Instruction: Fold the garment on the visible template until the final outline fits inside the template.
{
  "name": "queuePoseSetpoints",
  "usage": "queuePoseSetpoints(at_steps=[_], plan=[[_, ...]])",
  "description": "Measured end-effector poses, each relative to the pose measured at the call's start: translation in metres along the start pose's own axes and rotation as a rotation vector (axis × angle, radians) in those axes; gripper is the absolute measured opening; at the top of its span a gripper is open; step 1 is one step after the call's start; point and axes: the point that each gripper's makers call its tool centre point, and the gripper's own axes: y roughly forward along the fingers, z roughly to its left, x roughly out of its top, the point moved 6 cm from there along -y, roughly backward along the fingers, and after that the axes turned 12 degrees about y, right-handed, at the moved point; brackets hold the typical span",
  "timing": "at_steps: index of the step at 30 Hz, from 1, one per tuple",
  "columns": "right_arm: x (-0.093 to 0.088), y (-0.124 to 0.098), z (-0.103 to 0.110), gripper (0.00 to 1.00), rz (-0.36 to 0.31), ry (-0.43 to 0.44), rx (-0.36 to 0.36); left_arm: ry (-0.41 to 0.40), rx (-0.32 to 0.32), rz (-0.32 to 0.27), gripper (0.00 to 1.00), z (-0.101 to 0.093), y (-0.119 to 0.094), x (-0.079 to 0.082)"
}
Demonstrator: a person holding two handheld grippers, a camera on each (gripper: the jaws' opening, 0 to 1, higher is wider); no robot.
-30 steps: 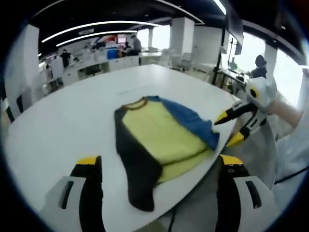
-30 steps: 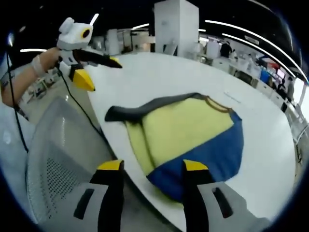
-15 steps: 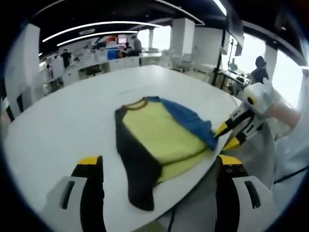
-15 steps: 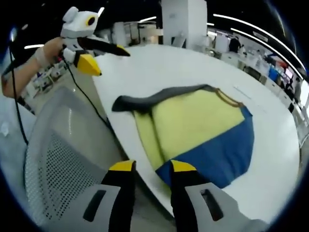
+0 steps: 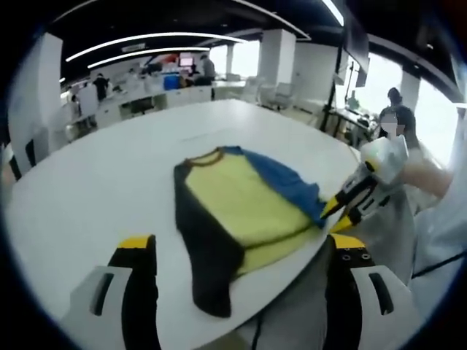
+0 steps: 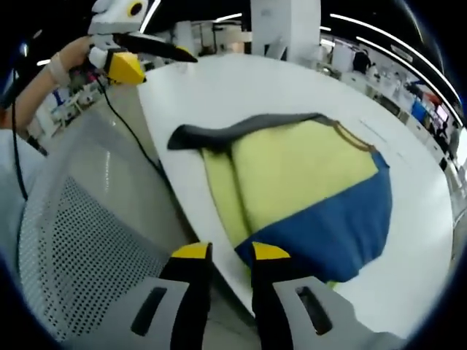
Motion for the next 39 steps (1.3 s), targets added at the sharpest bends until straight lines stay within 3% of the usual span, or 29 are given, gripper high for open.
queuePoseSetpoints(at_steps=[19,39], plan=[[-0.012,0.025,-0.011,0.19,0.081,0.000,0.011,-0.018,-0.014,0.002,0.91,0.001,0.001,-0.006],[-0.015,0.034,-0.023,0.10,0.087,0.056,-0.004,-0.006,-0.030,0.020,0.90,0.000,0.003,-0.001]])
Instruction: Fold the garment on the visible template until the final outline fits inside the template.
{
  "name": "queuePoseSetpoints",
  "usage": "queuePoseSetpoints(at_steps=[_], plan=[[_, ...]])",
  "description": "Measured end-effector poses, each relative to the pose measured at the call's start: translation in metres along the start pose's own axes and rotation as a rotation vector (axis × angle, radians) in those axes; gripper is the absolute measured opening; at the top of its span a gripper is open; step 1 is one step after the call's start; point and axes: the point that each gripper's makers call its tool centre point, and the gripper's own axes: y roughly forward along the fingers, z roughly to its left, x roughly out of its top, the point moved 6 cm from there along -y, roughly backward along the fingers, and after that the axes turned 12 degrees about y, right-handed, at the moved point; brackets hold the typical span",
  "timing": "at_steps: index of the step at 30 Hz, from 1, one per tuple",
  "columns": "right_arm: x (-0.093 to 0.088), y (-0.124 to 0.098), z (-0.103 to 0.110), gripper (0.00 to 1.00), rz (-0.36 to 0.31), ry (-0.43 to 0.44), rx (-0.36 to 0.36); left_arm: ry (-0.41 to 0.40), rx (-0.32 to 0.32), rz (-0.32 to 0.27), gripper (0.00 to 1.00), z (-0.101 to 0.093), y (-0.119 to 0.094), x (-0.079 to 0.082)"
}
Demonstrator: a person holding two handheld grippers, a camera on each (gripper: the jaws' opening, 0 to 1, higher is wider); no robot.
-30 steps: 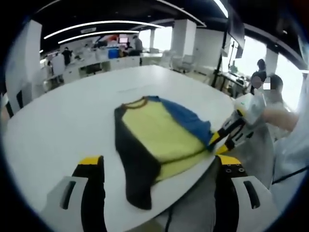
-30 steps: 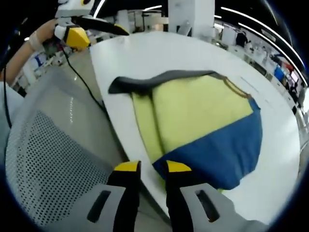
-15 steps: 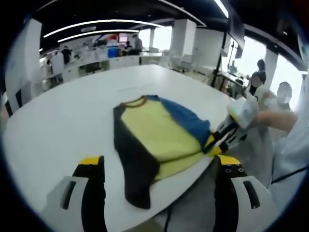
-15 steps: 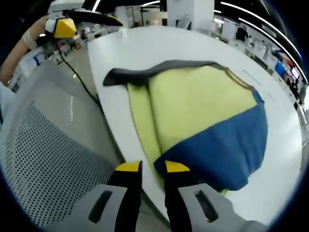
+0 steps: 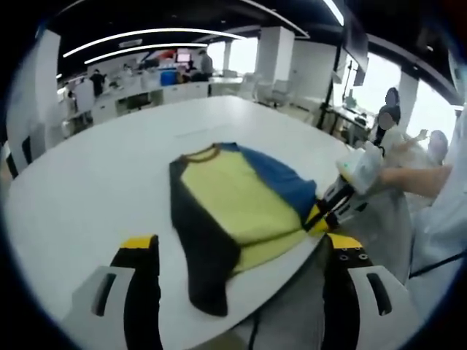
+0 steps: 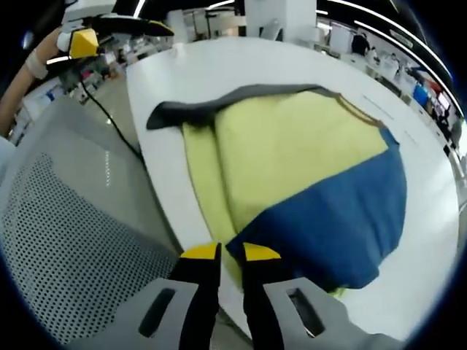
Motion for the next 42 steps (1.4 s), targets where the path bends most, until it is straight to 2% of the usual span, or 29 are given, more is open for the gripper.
queuePoseSetpoints(at_steps=[2,8,12,26,38,40,42], plan=[[0.000,0.000,-0.001,0.09,-0.002,0.011,0.001,0.000,-0.001,0.000,0.89,0.000,0.000,0.001],[-0.001,0.000,0.001,0.10,-0.005,-0.024,-0.004,-0.001,-0.004,0.006,0.89,-0.002,0.001,0.001],[-0.002,0.001,0.002,0.09,-0.005,-0.074,-0.028,-0.002,-0.007,0.012,0.89,-0.003,0.002,0.000],[-0.002,0.000,-0.002,0.04,-0.014,-0.051,-0.030,0.002,-0.002,0.010,0.89,-0.005,-0.001,0.002],[-0.002,-0.003,-0.002,0.01,-0.014,-0.032,0.002,0.001,-0.007,0.008,0.89,-0.009,0.001,0.004],[0.004,-0.008,-0.002,0.01,-0.065,0.024,0.026,0.003,-0.006,0.011,0.89,-0.009,0.001,0.004],[0.010,-0.016,-0.006,0.01,-0.093,0.042,0.029,0.003,-0.002,0.010,0.89,-0.010,0.000,0.005]])
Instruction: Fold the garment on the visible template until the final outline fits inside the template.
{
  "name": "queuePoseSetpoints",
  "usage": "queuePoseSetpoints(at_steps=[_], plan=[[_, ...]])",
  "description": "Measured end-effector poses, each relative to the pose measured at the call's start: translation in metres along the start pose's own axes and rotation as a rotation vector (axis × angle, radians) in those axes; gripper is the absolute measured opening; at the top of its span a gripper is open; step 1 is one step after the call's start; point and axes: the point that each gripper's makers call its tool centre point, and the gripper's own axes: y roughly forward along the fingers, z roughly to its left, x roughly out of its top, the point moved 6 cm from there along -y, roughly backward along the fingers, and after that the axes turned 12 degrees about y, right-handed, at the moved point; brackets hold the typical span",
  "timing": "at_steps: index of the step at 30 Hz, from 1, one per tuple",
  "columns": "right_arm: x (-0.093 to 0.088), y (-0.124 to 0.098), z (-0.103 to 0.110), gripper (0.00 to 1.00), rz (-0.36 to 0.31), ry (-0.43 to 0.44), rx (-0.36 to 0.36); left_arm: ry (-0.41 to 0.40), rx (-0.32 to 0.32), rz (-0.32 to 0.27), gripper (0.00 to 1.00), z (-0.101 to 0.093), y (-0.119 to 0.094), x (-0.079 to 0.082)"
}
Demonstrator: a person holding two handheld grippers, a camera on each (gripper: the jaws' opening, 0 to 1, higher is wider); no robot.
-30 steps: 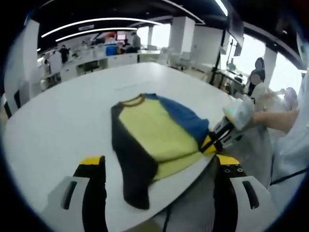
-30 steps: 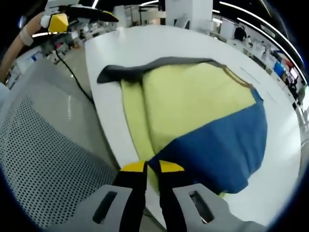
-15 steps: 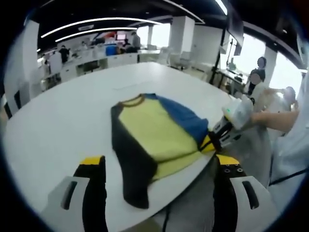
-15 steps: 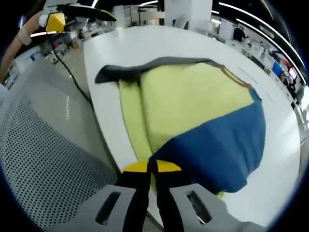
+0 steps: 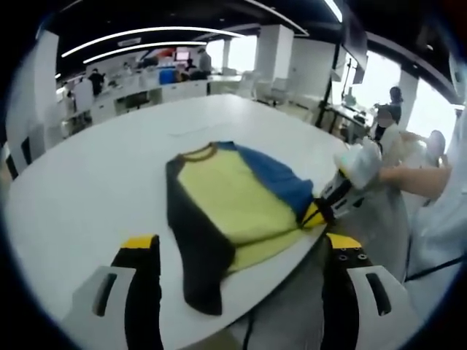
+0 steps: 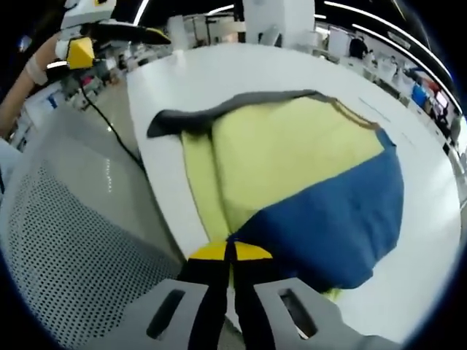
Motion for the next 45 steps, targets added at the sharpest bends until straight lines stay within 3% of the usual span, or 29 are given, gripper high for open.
queuePoseSetpoints(at_steps=[18,35,45], plan=[[0.019,-0.036,-0.021,0.01,-0.053,-0.023,-0.028,0.021,0.003,0.004,0.90,0.002,-0.002,0.007],[0.039,-0.072,-0.078,0.01,-0.052,-0.104,-0.132,0.025,0.020,0.008,0.91,0.002,-0.005,0.009],[0.043,-0.088,-0.101,0.01,-0.042,-0.127,-0.179,0.027,0.029,0.007,0.90,0.004,-0.007,0.011]])
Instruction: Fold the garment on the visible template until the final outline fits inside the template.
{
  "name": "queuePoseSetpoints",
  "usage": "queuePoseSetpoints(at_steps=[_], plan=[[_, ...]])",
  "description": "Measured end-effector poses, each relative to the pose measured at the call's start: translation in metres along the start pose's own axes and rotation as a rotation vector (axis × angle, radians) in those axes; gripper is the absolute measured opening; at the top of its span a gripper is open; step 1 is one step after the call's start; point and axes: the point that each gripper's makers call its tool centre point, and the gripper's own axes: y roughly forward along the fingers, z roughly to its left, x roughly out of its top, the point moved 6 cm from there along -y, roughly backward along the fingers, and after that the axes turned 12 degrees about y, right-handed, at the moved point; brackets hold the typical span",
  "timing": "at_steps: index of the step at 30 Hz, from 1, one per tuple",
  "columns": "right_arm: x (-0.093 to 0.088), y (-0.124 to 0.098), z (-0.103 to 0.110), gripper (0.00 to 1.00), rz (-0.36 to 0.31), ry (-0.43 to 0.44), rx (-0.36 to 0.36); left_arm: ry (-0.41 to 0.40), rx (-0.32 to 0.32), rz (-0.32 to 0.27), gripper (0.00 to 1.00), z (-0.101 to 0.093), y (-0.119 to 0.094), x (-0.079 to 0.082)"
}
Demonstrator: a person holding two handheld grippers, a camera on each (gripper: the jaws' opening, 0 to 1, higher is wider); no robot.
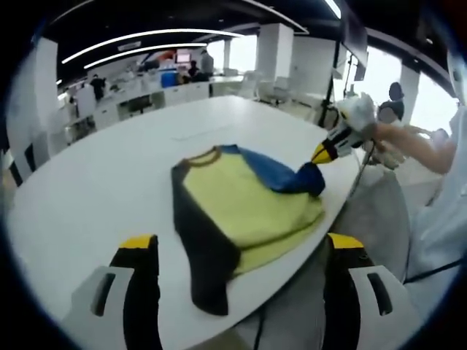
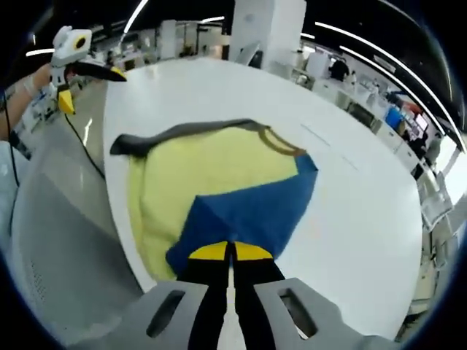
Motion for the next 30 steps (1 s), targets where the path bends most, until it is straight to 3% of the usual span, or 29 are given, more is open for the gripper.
queuePoseSetpoints(at_steps=[21,30], plan=[[-0.029,-0.027,-0.073,0.01,0.009,0.091,-0.174,0.006,0.009,0.011,0.92,0.003,-0.001,0.002],[-0.039,-0.029,-0.095,0.01,0.036,0.109,-0.214,-0.004,0.009,0.002,0.92,0.002,-0.001,0.005]])
